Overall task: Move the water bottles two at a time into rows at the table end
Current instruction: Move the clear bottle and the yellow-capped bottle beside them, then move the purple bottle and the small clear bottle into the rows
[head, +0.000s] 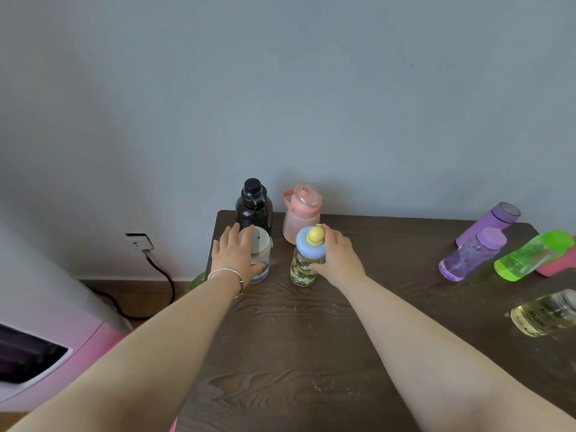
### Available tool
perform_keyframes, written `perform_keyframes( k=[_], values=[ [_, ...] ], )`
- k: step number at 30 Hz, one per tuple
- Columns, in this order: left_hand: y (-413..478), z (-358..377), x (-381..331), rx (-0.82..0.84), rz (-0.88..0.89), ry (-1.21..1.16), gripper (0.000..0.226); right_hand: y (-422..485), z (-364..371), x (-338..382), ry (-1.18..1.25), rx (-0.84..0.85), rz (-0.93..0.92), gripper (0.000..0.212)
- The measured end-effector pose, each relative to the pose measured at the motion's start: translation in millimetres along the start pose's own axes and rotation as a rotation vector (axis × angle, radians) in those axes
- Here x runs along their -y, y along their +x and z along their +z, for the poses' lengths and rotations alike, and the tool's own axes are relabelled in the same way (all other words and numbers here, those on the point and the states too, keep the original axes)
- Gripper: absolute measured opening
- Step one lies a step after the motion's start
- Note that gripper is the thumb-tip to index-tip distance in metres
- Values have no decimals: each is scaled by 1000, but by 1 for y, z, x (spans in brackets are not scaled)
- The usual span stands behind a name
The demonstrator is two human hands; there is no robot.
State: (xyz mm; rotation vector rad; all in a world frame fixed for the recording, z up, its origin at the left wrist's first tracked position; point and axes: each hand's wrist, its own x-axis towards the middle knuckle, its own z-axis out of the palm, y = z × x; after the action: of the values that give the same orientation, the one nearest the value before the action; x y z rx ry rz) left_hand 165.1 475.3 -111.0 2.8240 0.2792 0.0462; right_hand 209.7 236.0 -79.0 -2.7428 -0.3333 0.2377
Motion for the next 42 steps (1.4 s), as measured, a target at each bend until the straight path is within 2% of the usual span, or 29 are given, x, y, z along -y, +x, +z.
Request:
perform_keyframes(
  k=[5, 12, 20, 30, 42],
  values=[
    [-10, -16, -32, -39, 143, 229, 88, -19, -24, -25, -245, 18, -112, 92],
    [-31, -12, -123, -54, 317, 336, 85, -60, -58, -106, -373, -58, -47, 80],
    [-67, 28, -251, 11, 337, 418, 83, -118, -111, -230, -423, -97, 16, 74],
    [-100, 82, -419, 31, 363, 415, 82, -183, -173, -400, -363, -165, 160, 77],
    [-41, 101, -511, 13, 413, 315, 91, -173, -195, -487, -122, -164, 398, 82]
  ],
)
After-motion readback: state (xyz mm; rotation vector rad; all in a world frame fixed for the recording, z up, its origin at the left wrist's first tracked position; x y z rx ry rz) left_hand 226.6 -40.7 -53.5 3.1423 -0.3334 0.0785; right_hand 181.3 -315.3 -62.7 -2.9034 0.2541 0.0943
